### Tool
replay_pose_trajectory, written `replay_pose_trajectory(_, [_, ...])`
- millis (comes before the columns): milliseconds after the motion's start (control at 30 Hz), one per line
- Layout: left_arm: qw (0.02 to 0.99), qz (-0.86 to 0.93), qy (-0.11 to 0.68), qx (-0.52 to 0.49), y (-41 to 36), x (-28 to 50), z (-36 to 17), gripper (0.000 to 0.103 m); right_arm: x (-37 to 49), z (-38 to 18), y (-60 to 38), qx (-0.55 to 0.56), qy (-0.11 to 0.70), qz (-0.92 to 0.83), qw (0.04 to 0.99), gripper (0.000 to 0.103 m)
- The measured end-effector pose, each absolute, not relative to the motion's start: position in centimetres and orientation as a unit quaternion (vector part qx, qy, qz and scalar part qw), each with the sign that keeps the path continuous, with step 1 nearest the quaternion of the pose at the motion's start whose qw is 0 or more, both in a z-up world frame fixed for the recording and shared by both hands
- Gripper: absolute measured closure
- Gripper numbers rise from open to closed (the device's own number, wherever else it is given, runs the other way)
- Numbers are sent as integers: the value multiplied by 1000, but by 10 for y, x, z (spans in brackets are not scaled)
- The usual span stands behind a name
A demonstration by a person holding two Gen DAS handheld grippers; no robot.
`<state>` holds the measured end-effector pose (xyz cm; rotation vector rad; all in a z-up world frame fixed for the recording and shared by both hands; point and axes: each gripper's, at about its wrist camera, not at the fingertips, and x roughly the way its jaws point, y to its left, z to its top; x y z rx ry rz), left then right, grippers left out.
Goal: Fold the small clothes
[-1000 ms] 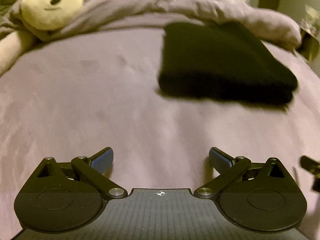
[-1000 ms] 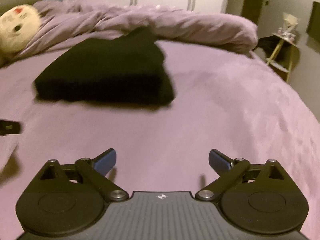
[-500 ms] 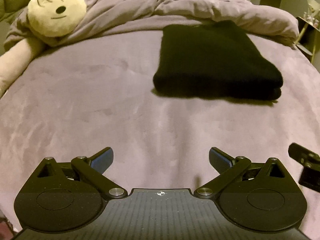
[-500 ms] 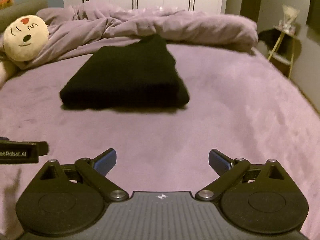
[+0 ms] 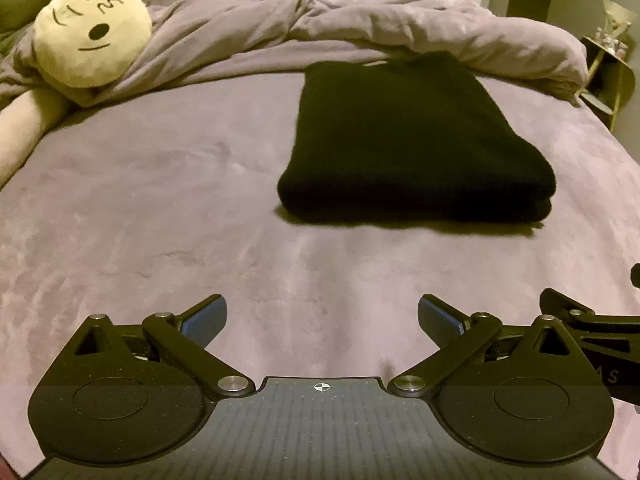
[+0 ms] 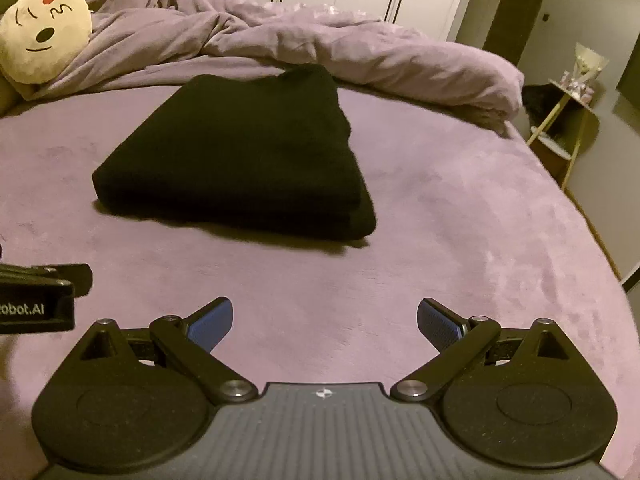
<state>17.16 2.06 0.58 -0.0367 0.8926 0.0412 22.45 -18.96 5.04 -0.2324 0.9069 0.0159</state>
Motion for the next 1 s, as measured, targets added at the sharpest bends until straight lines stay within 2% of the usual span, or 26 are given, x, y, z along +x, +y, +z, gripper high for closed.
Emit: replay_pose_trajectory(1000, [893,7,448,-31,18,184,1,0,239,48,-189,-89,443,12,892,4])
